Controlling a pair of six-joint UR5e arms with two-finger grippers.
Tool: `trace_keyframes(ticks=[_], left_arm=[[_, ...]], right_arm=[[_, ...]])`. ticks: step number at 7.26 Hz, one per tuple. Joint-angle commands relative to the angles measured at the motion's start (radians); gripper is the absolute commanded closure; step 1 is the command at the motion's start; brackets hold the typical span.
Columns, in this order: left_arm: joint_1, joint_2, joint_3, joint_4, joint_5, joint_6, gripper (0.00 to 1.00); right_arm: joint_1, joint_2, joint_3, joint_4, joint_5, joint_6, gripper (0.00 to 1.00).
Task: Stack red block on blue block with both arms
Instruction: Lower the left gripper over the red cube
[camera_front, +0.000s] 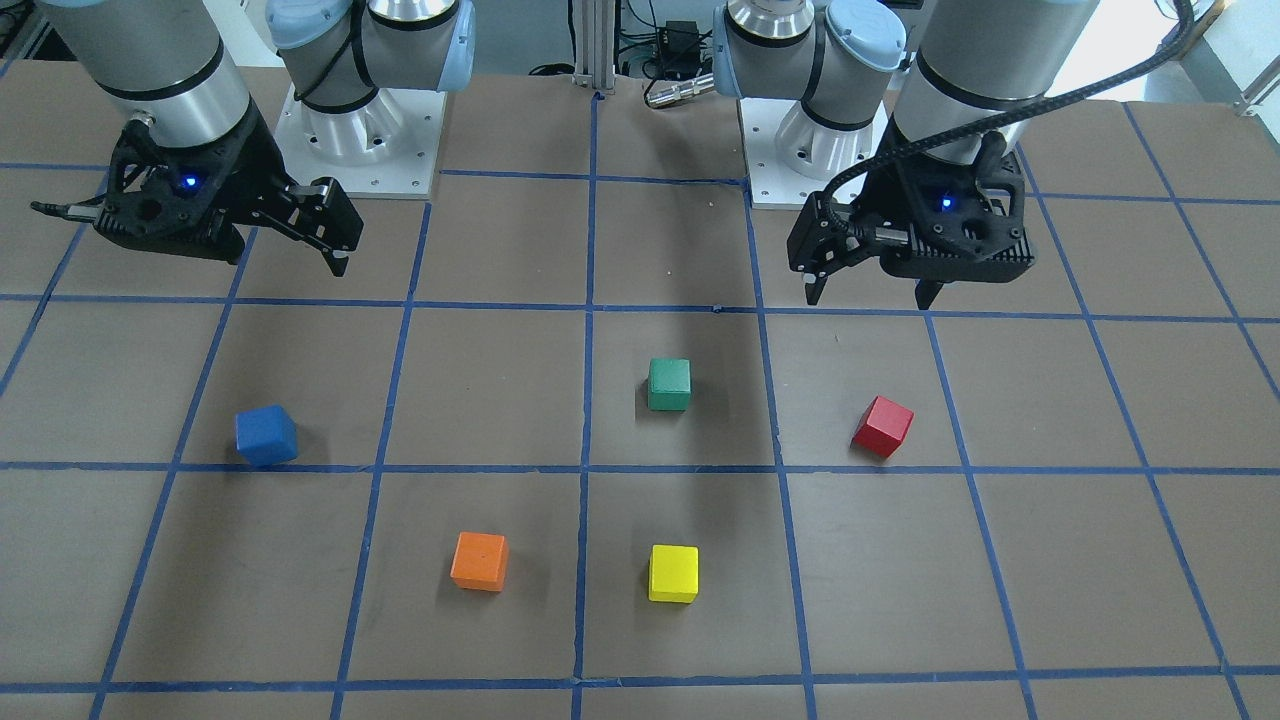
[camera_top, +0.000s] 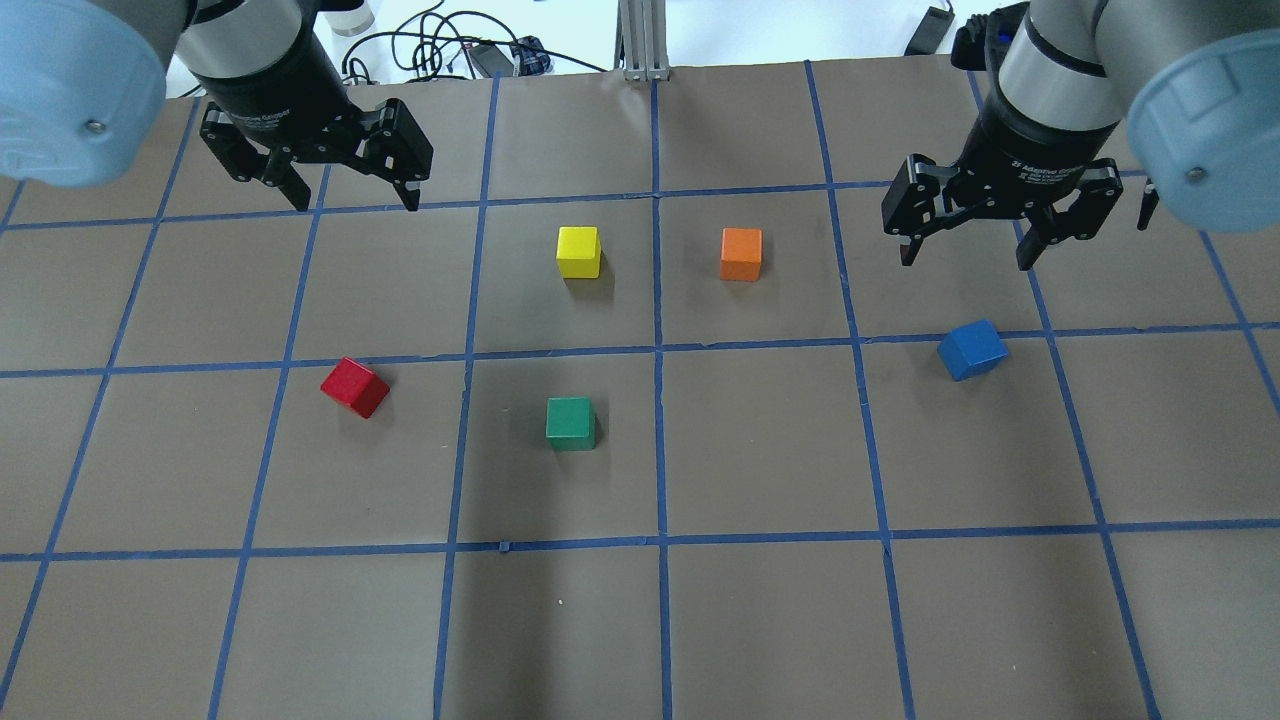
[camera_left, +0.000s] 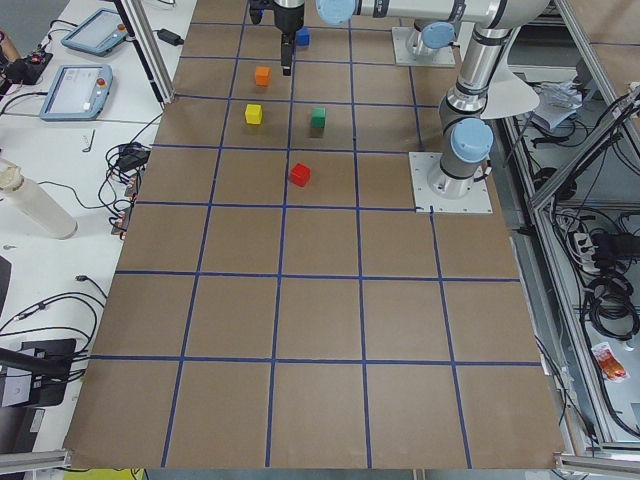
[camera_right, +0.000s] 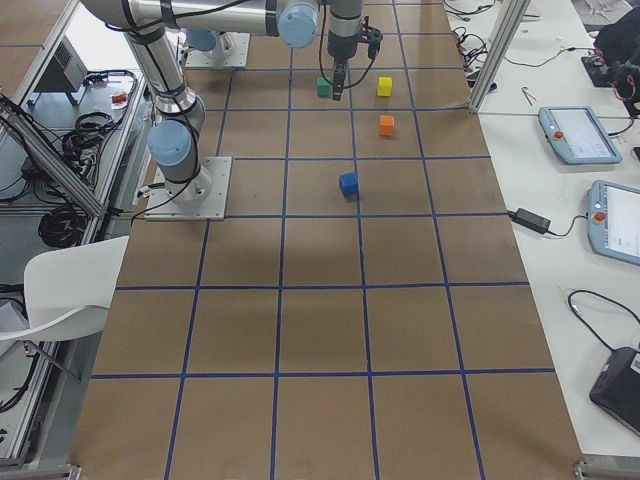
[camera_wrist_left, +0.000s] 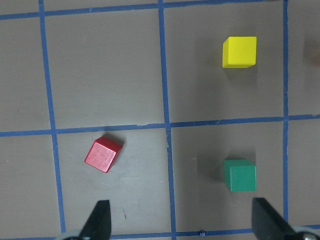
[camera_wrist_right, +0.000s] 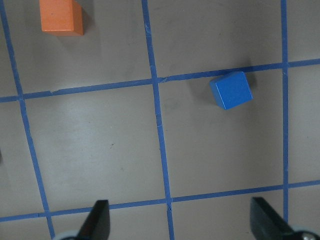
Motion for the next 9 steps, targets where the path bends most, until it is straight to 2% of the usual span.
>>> trace_keyframes(ticks=[1, 4, 5, 6, 8, 9], left_arm=[[-0.006, 0.001, -0.011, 0.0, 0.002, 0.002, 0.0], [0.003, 0.022, -0.062, -0.003, 0.002, 0.047, 0.0], [0.055, 0.007, -0.134, 0.014, 0.008, 0.233, 0.0], [0.142, -0.025, -0.21, 0.073, 0.014, 0.267, 0.0], [0.166, -0.032, -0.341, 0.228, 0.034, 0.444, 0.0], [0.19, -0.038, -0.376, 0.268, 0.088, 0.493, 0.0]], right_arm=[[0.0, 0.0, 0.001, 0.0, -0.003, 0.0, 0.0], [-0.001, 0.0, 0.001, 0.0, -0.006, 0.0, 0.0], [-0.001, 0.0, 0.001, 0.002, -0.008, 0.0, 0.0], [-0.001, 0.0, 0.001, 0.002, -0.008, 0.0, 0.0], [-0.001, 0.0, 0.001, 0.002, -0.008, 0.0, 0.0], [-0.001, 0.0, 0.001, 0.002, -0.008, 0.0, 0.0]])
